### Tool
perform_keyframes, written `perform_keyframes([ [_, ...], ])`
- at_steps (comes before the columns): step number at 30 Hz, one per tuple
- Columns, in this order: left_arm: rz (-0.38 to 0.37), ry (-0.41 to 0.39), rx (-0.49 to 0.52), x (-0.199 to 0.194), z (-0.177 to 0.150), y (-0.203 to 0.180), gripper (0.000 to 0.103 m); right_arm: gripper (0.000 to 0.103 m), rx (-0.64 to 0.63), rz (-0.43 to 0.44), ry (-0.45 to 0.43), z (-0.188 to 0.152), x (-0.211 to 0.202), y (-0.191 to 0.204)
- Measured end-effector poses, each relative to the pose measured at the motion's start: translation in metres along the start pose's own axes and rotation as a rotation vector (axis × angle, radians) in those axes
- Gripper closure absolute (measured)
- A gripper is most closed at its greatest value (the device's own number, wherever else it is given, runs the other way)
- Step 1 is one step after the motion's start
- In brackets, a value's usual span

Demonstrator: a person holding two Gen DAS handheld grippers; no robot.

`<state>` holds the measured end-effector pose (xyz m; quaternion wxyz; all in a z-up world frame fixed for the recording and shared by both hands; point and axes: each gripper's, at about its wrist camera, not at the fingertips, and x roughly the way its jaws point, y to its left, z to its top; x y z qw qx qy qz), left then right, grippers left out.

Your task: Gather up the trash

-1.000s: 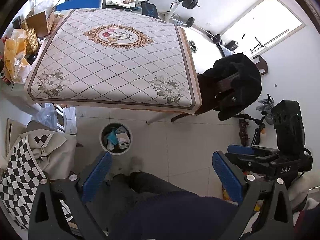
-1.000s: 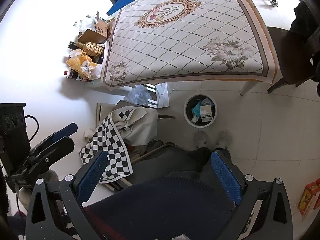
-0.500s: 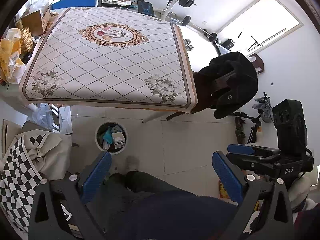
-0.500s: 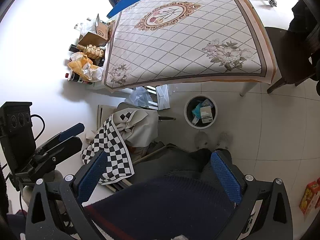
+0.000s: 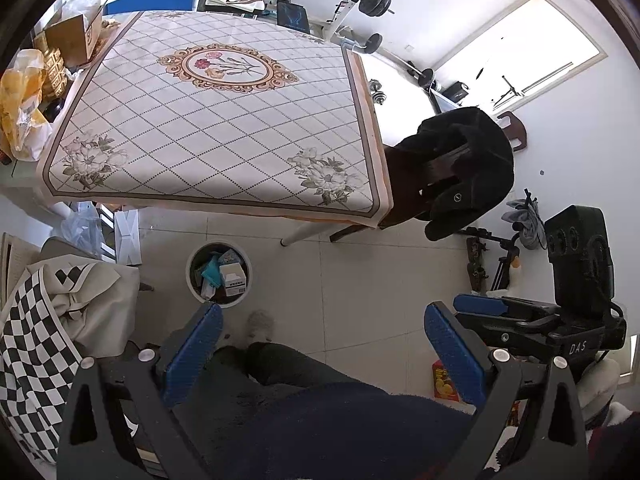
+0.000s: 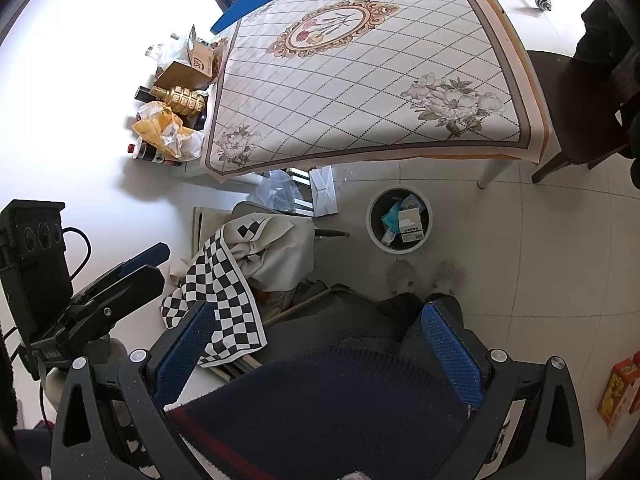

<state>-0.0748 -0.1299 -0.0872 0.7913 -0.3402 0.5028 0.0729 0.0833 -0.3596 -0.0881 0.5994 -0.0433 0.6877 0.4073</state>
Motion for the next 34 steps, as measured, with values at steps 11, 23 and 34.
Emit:
perform_keyframes([
  [11,0.002,-0.005,0.004,-0.001,0.002,-0.003,0.000,0.000,-0.005,0.002,-0.004,-0.001,-0.002,-0.001],
  [23,0.009,-0.009,0.003,-0.001,0.001,-0.004,0.000,0.000,-0.003,0.004,-0.012,0.002,-0.007,-0.002],
  [34,0.003,-0.022,0.001,-0.003,-0.004,-0.007,0.000,0.000,-0.008,0.006,-0.012,0.004,-0.010,-0.003],
])
